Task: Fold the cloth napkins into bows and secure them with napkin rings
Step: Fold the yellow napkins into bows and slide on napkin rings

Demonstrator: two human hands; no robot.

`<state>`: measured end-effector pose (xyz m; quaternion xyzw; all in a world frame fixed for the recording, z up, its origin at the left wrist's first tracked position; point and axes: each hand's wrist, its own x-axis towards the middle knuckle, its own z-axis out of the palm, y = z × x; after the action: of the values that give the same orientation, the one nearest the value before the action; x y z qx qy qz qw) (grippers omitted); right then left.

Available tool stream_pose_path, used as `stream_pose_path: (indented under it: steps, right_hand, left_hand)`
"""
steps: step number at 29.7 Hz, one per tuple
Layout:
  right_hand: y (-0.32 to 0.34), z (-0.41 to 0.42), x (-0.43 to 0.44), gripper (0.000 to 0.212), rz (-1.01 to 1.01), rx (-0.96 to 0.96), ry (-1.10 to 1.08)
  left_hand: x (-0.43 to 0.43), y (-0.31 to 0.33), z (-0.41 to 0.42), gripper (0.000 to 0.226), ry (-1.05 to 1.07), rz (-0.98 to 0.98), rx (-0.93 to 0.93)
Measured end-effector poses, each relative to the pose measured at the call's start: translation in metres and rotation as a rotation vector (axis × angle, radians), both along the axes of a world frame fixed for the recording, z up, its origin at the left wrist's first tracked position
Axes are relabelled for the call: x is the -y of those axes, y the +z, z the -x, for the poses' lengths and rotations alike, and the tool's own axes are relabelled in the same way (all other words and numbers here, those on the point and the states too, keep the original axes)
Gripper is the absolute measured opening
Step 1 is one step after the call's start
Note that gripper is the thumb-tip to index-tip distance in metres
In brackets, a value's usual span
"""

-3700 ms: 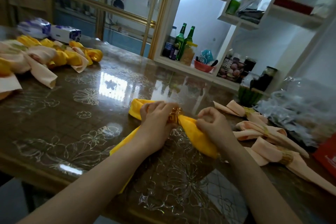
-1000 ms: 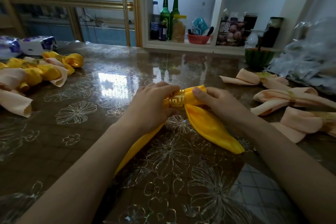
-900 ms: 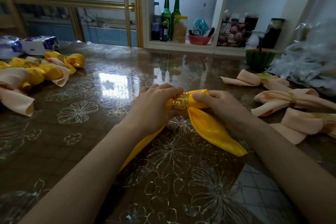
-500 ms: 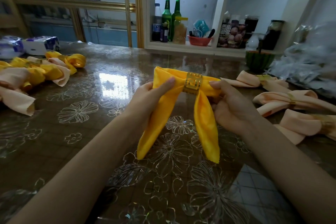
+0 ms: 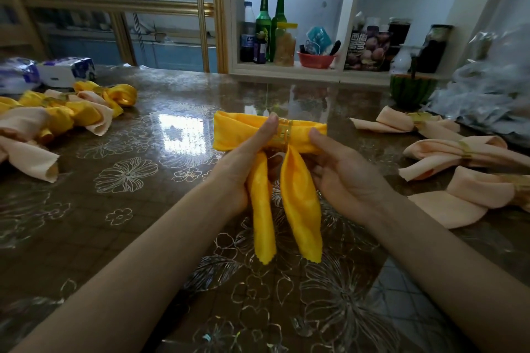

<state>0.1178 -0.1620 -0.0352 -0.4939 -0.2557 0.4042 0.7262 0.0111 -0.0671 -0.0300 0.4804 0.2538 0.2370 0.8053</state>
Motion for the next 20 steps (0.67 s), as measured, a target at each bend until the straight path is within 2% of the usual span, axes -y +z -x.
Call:
stream_pose_path:
  steps: [3,6,8,12,15,18,20]
  right_hand:
    - [0.0,0.004,0.001,0.043,-0.009,0.056,0.011]
    - [0.006,-0.001,0.002,0.037,0.015,0.077,-0.063]
    - [0.012,-0.007,0.004,0.033,-0.006,0.012,-0.105]
    - [0.019,-0.017,0.008,0.02,-0.038,-0.167,-0.179]
    - [0.018,-0.018,0.008,0.024,0.035,-0.096,-0.186]
    - [0.016,-0.017,0.009,0.016,0.114,-0.028,-0.26]
    - [0.018,-0.016,0.01,0.018,0.093,-0.055,-0.251]
  left_hand:
    - [0.002,0.002,0.002,0.041,-0.042,-0.021,-0.02]
    - [0.002,0.005,0.003,0.024,-0.076,-0.063,0.001]
    - [0.0,0.006,0.003,0.019,-0.106,-0.106,0.054]
    - [-0.001,0.005,0.003,0.018,-0.145,-0.208,0.087]
    - [0.002,0.005,0.003,0.016,-0.184,-0.226,0.116]
    - [0.003,0.003,0.003,0.024,-0.182,-0.273,0.124]
    - [0.002,0.002,0.001,0.027,-0.158,-0.288,0.127]
